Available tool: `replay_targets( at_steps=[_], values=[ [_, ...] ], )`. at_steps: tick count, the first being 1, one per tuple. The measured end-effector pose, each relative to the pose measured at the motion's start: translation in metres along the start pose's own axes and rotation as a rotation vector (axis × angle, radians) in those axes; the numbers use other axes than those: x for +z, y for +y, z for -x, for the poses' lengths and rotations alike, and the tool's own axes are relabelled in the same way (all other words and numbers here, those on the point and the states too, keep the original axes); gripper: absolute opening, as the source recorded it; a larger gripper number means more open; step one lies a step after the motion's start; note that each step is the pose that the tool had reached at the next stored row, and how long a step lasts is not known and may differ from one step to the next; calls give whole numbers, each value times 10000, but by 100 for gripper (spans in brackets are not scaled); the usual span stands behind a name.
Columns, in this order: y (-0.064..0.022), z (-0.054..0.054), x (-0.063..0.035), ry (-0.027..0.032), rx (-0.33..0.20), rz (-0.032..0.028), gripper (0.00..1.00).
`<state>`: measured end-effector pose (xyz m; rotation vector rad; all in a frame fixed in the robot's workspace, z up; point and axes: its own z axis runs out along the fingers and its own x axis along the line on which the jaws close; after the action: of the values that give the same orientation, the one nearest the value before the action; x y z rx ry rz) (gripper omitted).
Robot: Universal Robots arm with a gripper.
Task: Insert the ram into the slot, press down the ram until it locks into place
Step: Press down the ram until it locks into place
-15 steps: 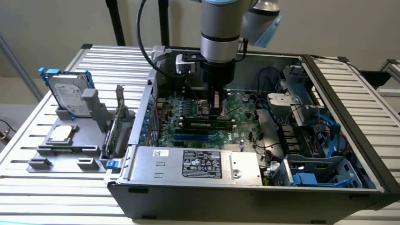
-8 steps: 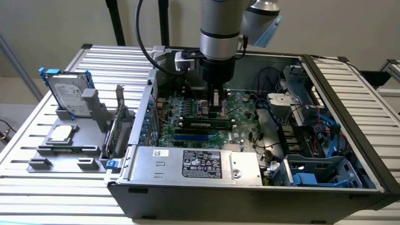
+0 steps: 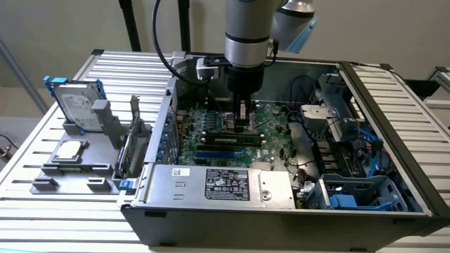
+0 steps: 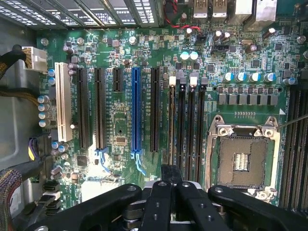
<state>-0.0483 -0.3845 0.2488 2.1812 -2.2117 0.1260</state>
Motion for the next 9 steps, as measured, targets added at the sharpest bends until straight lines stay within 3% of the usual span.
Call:
replay_targets(
  at_steps=[9],
  values=[
    [19,9,10,1,0,-3,10]
  ],
)
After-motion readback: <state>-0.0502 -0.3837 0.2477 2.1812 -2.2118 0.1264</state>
